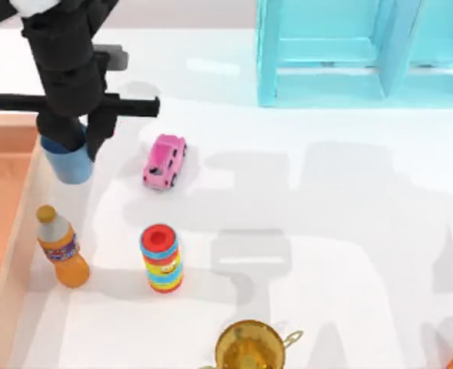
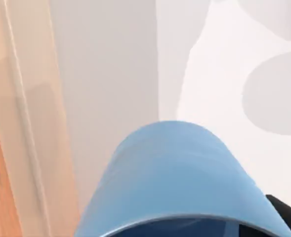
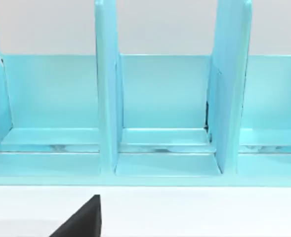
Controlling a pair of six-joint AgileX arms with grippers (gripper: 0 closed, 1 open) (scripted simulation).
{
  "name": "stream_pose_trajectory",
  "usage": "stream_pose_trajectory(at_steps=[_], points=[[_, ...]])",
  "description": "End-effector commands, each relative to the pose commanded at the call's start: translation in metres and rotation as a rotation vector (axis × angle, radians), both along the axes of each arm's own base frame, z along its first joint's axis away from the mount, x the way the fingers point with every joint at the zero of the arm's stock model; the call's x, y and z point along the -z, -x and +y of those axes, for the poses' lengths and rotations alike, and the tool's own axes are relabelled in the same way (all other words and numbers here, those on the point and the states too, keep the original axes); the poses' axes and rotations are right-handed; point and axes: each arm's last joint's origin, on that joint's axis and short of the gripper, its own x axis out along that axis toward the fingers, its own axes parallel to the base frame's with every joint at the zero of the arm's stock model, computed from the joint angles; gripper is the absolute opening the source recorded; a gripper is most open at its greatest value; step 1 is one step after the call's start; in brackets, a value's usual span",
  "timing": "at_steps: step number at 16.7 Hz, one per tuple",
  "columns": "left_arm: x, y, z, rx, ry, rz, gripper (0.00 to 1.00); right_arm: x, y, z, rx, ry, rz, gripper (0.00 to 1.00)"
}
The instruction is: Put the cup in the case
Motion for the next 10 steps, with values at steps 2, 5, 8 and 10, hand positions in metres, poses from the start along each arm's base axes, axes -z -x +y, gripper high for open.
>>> stream_pose_trajectory(at_steps=[2, 5, 8, 10], points=[[-0.027, 0.012, 0.074, -0.022, 0.020, -0.038, 0.00, 0.000, 0.000, 0.000, 0.000, 0.000, 0.000, 1.00], [-0.046, 0.046, 0.144, -0.033, 0.029, -0.062, 0.00, 0.000, 0.000, 0.000, 0.000, 0.000, 0.000, 1.00], [-0.057, 0.073, 0.173, -0.036, 0.026, -0.083, 0.00, 0.000, 0.000, 0.000, 0.000, 0.000, 0.000, 1.00], [-0.058, 0.077, 0.177, -0.037, 0.024, -0.086, 0.00, 0.000, 0.000, 0.000, 0.000, 0.000, 0.000, 1.00]])
